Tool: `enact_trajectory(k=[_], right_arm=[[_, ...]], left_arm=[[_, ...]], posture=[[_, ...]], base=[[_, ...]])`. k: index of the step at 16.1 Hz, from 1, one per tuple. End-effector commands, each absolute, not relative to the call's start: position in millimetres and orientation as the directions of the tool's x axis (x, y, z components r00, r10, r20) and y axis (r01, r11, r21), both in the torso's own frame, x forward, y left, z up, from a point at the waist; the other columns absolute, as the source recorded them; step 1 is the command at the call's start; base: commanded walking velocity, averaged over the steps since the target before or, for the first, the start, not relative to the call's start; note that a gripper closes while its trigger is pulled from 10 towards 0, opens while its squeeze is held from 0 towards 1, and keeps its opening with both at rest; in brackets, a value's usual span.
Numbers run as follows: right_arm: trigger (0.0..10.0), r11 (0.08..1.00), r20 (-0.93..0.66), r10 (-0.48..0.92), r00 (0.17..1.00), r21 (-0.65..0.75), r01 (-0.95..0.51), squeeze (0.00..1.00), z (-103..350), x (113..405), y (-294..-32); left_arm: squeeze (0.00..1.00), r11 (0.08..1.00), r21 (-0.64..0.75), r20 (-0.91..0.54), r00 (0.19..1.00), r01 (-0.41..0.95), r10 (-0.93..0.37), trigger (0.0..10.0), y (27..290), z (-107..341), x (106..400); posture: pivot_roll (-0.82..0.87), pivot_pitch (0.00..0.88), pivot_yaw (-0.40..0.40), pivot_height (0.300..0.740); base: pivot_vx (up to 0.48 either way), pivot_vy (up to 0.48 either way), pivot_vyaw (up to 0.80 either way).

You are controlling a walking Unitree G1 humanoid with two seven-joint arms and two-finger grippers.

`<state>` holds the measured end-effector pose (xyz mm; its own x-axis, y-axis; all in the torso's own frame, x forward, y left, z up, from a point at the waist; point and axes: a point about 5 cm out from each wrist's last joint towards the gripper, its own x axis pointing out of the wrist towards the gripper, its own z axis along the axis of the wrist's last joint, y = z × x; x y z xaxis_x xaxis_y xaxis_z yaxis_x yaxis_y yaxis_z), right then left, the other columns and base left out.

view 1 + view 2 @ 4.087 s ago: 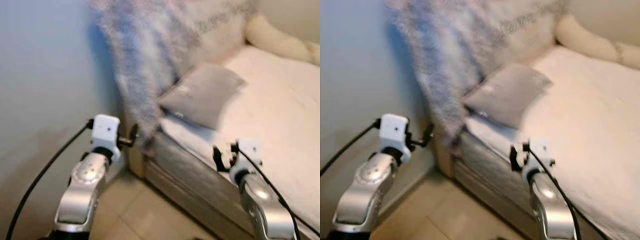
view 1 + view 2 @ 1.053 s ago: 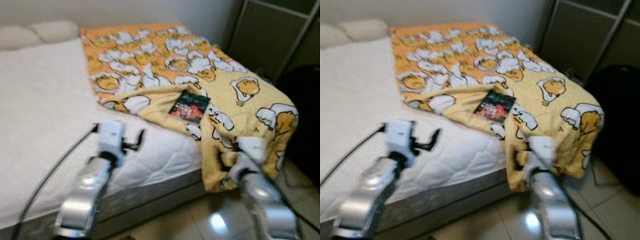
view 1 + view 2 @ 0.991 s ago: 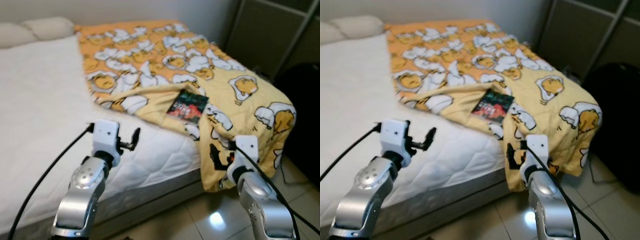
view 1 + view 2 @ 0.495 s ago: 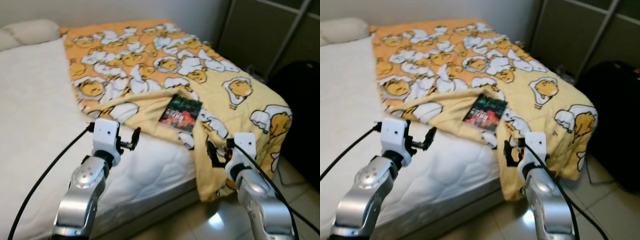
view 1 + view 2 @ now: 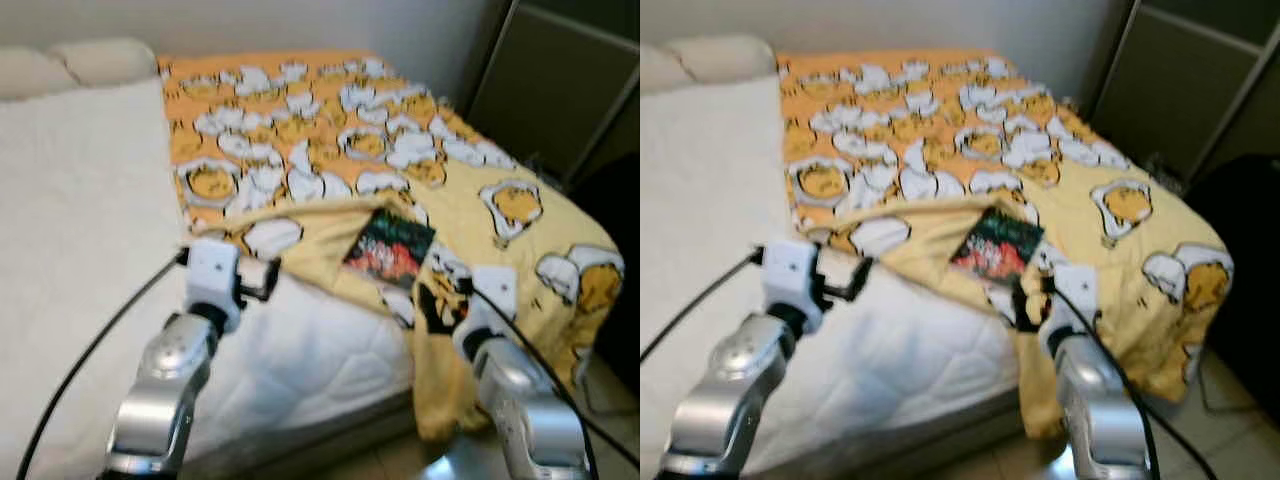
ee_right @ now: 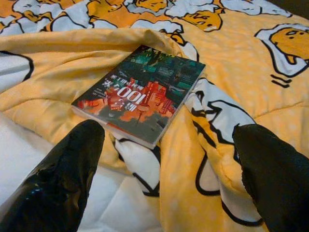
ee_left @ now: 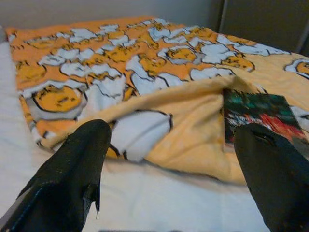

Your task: Clean up the room

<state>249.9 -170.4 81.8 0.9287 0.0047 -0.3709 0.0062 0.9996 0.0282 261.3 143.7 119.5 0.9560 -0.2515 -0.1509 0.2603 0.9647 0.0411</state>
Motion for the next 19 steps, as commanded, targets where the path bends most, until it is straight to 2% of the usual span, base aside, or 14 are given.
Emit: enact_trajectory(k=[1,8,12,13,19], right_arm=[[10.0,0.999,-0.371,-0.039,0.928,0.000,0.042,0.00,82,248,-182],[10.0,0.999,-0.379,-0.038,0.925,0.007,0.044,0.00,80,248,-182],[10.0,0.998,-0.406,-0.009,0.914,0.057,0.036,0.00,76,253,-183],[10.0,0.992,-0.396,0.019,0.918,0.124,0.033,1.00,76,259,-182],[10.0,0.918,-0.454,0.078,0.888,0.380,0.113,1.00,53,290,-187]], left_arm=[[0.00,0.956,0.035,-0.132,0.950,0.290,-0.283,10.0,134,124,263],[0.00,0.953,0.051,-0.138,0.948,0.297,-0.288,10.0,133,123,263],[0.00,0.937,0.076,-0.145,0.934,0.341,-0.328,10.0,129,123,261],[0.00,0.922,0.087,-0.156,0.919,0.378,-0.362,10.0,128,123,259],[0.00,0.832,0.110,-0.248,0.825,0.544,-0.507,10.0,125,118,249]], posture=[[0.01,0.000,-0.010,0.740],[0.01,0.000,-0.008,0.740],[0.01,0.000,-0.006,0.740],[0.01,0.000,-0.002,0.740],[0.03,0.000,0.024,0.740]], base=[[0.315,0.000,0.00],[0.310,0.000,0.00],[0.000,0.000,0.00],[0.000,0.000,0.00],[0.000,0.000,0.00]])
